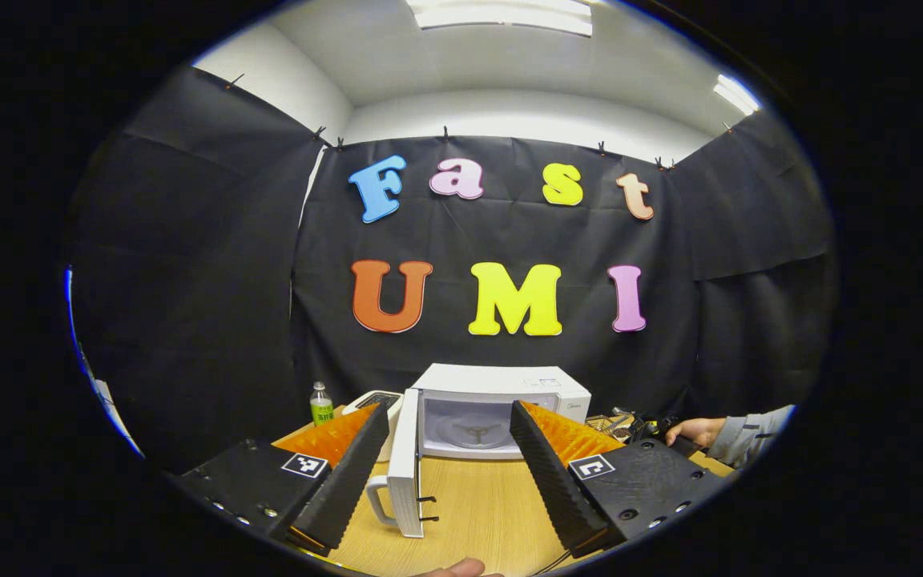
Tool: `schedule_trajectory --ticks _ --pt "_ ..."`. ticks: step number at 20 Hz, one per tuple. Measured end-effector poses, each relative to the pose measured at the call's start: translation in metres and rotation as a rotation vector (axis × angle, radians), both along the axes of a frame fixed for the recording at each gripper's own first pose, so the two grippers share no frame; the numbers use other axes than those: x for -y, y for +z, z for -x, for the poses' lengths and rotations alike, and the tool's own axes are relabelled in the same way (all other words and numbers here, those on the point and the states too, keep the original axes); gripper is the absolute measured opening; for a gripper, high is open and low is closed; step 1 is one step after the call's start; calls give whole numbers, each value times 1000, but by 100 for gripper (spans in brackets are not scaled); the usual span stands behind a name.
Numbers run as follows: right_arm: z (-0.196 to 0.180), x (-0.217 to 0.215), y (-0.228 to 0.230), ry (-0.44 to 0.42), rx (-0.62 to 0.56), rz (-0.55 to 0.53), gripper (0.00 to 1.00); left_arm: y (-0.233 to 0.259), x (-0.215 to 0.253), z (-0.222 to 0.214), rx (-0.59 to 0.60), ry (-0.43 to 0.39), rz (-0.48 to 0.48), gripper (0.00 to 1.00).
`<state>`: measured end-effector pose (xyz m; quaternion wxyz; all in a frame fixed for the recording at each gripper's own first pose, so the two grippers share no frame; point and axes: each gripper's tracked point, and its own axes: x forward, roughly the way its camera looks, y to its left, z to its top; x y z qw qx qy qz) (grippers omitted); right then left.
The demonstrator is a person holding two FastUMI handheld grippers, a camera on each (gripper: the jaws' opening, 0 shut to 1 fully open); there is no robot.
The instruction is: Open the microwave oven with the left hand, put the food in, and close the microwave oven.
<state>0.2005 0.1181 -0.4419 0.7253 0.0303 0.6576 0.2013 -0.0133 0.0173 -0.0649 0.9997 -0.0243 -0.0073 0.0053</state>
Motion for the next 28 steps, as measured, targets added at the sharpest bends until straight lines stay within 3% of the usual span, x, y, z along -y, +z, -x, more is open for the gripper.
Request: schedule_trajectory --ticks 1,2,3,11,16,17,21,25,28 --pt "-1 3 0 -7 -21 8 30 -1 -2 1 -1 6 -4 93" --pt "1 5 -1 7 -51 22 7 1 -4 1 0 9 -6 93" --pt "-3 5 -5 38 -59 23 4 1 -4 1 1 7 -6 93" --pt "-2 4 -2 -4 -69 -31 4 4 1 8 18 -5 18 93" --pt "12 -7 -7 -121 -120 -159 0 6 -3 21 25 1 12 93" --pt "13 -8 -5 -142 -119 -179 4 6 -4 24 29 2 14 93" --pt "16 -12 -3 -242 -109 -224 4 9 -6 28 57 -5 33 93" --pt "21 -21 -13 -265 -92 -287 4 -1 -4 27 42 -31 32 93" --pt "22 -22 -7 -335 -85 -334 4 -8 -9 26 37 -35 15 93"
